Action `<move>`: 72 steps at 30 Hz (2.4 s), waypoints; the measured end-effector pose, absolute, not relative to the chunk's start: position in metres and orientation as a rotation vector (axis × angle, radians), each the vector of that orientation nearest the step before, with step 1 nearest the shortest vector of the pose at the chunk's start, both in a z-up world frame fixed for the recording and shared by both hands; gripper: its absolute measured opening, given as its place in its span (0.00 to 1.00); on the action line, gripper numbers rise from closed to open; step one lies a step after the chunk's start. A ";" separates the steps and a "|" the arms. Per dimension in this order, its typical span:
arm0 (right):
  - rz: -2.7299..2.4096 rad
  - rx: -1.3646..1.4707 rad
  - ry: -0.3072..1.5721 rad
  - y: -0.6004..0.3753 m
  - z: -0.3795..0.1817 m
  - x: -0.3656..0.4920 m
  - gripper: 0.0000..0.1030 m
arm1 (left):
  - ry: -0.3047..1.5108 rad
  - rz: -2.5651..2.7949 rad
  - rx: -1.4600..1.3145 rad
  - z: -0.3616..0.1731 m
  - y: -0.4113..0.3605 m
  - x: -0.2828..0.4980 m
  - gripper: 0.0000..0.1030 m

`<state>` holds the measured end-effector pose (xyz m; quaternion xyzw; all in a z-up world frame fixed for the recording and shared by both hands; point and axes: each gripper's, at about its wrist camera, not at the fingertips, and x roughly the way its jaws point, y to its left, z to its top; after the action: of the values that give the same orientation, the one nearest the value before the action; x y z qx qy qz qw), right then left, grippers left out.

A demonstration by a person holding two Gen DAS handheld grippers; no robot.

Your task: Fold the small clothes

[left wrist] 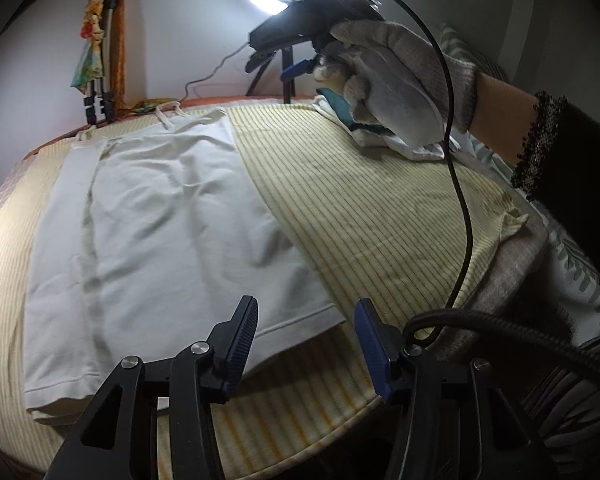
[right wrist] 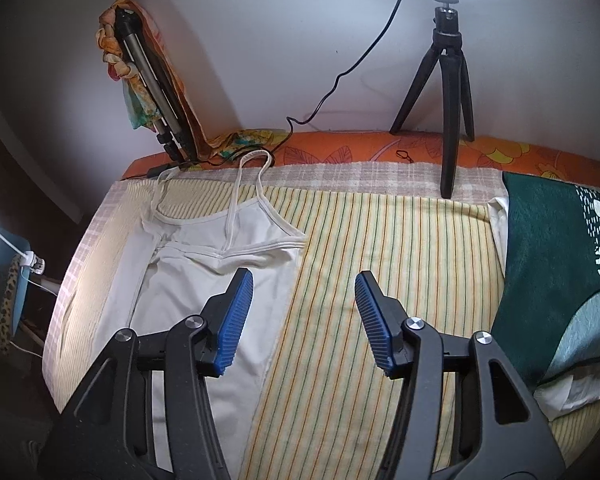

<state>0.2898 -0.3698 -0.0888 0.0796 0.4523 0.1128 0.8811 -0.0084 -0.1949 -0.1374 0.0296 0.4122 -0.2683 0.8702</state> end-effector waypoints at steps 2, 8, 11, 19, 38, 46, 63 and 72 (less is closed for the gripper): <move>0.248 0.174 0.956 -0.373 -0.098 0.291 0.55 | 0.867 -0.566 0.091 -0.143 -0.207 -0.008 0.51; 0.290 0.235 0.992 -0.377 -0.128 0.306 0.55 | 0.896 -0.572 0.148 -0.160 -0.232 -0.003 0.44; 0.311 0.286 1.012 -0.375 -0.143 0.317 0.55 | 0.905 -0.562 0.154 -0.166 -0.234 0.002 0.28; 0.323 0.343 1.046 -0.360 -0.176 0.344 0.55 | 0.941 -0.603 0.003 -0.170 -0.216 0.019 0.02; 0.342 0.254 0.996 -0.336 -0.141 0.359 0.04 | 0.946 -0.680 -0.264 -0.160 -0.194 0.027 0.01; 0.218 0.133 1.090 -0.325 -0.177 0.364 0.04 | 0.957 -0.670 -0.285 -0.159 -0.182 0.027 0.01; 0.190 0.003 1.032 -0.236 -0.110 0.362 0.04 | 0.877 -0.534 -0.416 -0.141 -0.093 0.007 0.01; 0.218 -0.069 1.052 -0.171 -0.122 0.370 0.04 | 0.882 -0.448 -0.434 -0.151 -0.055 -0.002 0.01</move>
<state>0.3695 -0.1709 -0.1222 -0.0326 0.5011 0.1038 0.8585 -0.0018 -0.0547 -0.1512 -0.2068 0.4199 -0.2132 0.8576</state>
